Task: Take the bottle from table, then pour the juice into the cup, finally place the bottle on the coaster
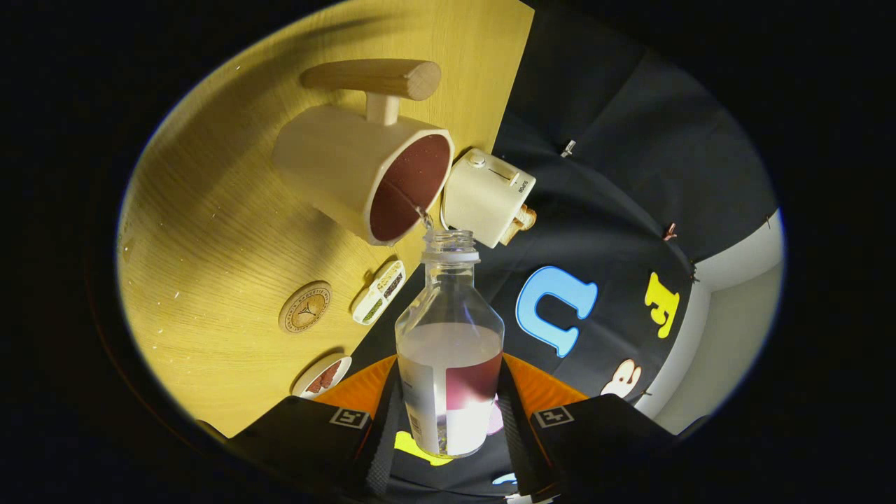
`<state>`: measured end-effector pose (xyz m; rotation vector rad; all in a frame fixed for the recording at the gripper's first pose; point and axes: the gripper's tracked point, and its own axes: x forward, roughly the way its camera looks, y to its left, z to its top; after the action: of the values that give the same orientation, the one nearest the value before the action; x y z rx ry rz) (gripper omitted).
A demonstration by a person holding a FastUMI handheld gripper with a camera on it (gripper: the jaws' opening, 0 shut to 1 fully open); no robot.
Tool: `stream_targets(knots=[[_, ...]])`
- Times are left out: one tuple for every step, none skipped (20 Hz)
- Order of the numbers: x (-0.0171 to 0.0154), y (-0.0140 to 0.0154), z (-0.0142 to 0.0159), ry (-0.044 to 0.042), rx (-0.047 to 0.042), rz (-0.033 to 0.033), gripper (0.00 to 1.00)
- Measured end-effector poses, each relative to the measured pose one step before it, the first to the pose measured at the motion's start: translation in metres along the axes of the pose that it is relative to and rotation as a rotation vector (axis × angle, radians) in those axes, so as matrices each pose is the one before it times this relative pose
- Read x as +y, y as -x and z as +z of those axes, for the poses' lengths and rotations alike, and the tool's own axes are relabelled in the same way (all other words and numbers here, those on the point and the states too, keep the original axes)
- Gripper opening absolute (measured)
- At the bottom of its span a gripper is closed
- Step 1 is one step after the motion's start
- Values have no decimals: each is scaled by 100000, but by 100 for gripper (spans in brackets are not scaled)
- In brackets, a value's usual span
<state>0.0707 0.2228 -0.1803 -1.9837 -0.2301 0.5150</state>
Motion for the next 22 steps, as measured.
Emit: stream_targets(knots=[[-142,-102,97,1505,-593,231,69],[1,-55,35,1343,-286,354,70],[-145,37,-37,1111,-223,-43,69],[106,144,-68,814,129,-24,70],[133,58,-245,535,175,266,70],[240,-56,-27,322,-94,129,70],[-131,-58,58,719,-423,-389,70],[-307,-119,173,1265,-596,-687,70],[-210,-44,122,1519,-784,-764,70],[-196,-98,209,1592,-910,-1020,69],[-86,25,100,1299,-1021,-857,70],[-75,-50,141,864,-715,-767,69],[-39,-28,-37,615,-491,-603,70],[-51,-10,50,704,-336,-658,69],[-57,-7,10,958,-382,-609,69],[-72,126,131,1364,-706,-1005,70],[-194,-2,114,1233,-874,-638,70],[-54,-222,40,767,-604,-430,69],[-19,49,27,582,-426,-477,69],[29,105,39,903,-300,-459,69],[-6,20,18,1109,-308,-531,69],[-170,-146,164,1099,-461,-676,69]])
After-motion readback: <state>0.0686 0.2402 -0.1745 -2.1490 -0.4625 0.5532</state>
